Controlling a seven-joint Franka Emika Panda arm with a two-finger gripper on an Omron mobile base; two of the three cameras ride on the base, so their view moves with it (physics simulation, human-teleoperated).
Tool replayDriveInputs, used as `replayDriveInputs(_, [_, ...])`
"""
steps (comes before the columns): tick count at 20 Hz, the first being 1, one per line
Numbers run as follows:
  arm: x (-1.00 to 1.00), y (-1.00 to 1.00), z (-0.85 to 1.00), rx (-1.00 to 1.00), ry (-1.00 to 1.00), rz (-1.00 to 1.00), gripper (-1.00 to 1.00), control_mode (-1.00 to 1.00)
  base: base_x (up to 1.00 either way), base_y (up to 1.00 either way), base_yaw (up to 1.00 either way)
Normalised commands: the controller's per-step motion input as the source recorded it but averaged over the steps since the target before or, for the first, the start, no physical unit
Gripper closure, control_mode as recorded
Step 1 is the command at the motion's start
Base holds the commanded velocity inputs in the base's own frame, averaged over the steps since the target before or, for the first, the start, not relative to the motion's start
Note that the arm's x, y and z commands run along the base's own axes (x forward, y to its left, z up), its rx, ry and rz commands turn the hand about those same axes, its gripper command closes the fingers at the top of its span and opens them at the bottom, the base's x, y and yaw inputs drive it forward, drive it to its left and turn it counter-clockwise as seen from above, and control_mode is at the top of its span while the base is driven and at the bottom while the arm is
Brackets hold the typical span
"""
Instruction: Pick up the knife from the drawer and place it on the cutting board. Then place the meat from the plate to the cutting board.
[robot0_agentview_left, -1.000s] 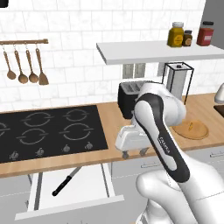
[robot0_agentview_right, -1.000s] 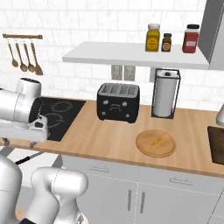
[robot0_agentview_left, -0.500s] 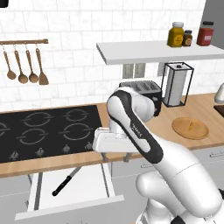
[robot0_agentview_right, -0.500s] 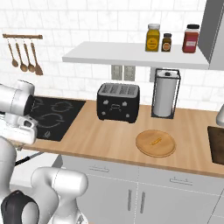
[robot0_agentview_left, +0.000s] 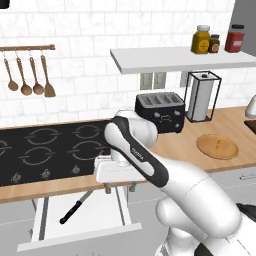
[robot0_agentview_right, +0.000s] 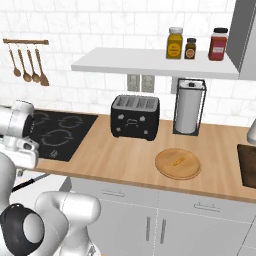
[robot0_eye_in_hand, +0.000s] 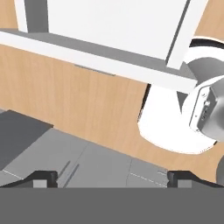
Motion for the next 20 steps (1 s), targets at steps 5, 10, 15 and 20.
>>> replayDriveInputs(5, [0.00,0.30,-0.54,-0.01,-0.01,0.00,-1.00,-1.00,0.00,0.00,0.00])
replayDriveInputs(10, [0.00,0.36,-0.29,-0.05,0.00,0.00,-1.00,-1.00,0.00,0.00,0.00])
replayDriveInputs(15, [0.02,0.29,-0.02,-0.15,-0.04,-0.05,-1.00,-1.00,0.00,0.00,0.00])
replayDriveInputs(20, [0.10,0.11,-0.21,-0.10,-0.03,-0.07,-1.00,-1.00,0.00,0.00,0.00])
